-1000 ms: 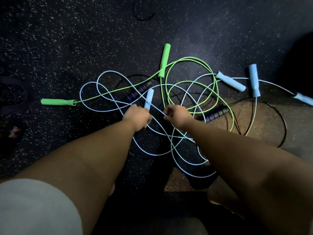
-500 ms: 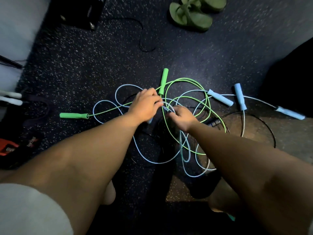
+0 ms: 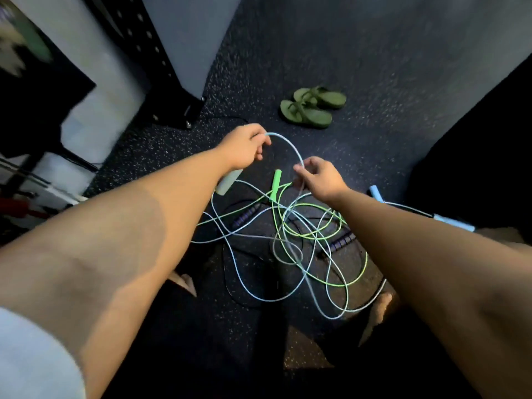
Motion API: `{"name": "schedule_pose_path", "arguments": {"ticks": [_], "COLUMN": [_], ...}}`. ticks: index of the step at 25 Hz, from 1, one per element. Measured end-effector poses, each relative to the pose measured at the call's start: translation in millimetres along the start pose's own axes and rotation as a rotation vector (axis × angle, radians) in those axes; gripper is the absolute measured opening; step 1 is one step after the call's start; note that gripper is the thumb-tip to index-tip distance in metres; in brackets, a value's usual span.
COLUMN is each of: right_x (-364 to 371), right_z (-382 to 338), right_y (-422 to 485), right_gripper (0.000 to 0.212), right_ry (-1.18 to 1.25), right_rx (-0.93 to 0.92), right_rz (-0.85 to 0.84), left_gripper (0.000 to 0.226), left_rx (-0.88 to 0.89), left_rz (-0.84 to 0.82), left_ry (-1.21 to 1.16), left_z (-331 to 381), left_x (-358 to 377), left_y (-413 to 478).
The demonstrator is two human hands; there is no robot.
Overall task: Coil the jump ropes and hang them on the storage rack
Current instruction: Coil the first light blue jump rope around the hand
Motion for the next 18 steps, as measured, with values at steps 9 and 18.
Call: {"name": "schedule_pose_path", "arguments": {"ticks": [9,18], "right_x": [-59.1,-63.8], "right_z": [-112.8,-156.5], "right_y": [-11.1,-27.6], "right_gripper": [0.018,0.008], "right_ry": [0.281,0.109], "right_rx": [-0.098,-0.417], "right_rz": [0.094,0.017], "left_gripper": [0.031,0.036], "left_rx": [-0.069,-0.282], "left_rz": [-0.021,-0.320], "left_ry": [-0.095,-0.579], "left_z": [36.9,60.9], "left_x": [-40.0,-4.1], "left_y": [-43.3,-78.4]}}
Point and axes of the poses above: each hand's wrist, its own y-axis towards the middle knuckle, its own x-axis out of the palm, z = x × y, the point moved 9 cm from there along y, towards the middle knuckle, and after that the axes turned 15 degrees about z, right-handed, at the moved point
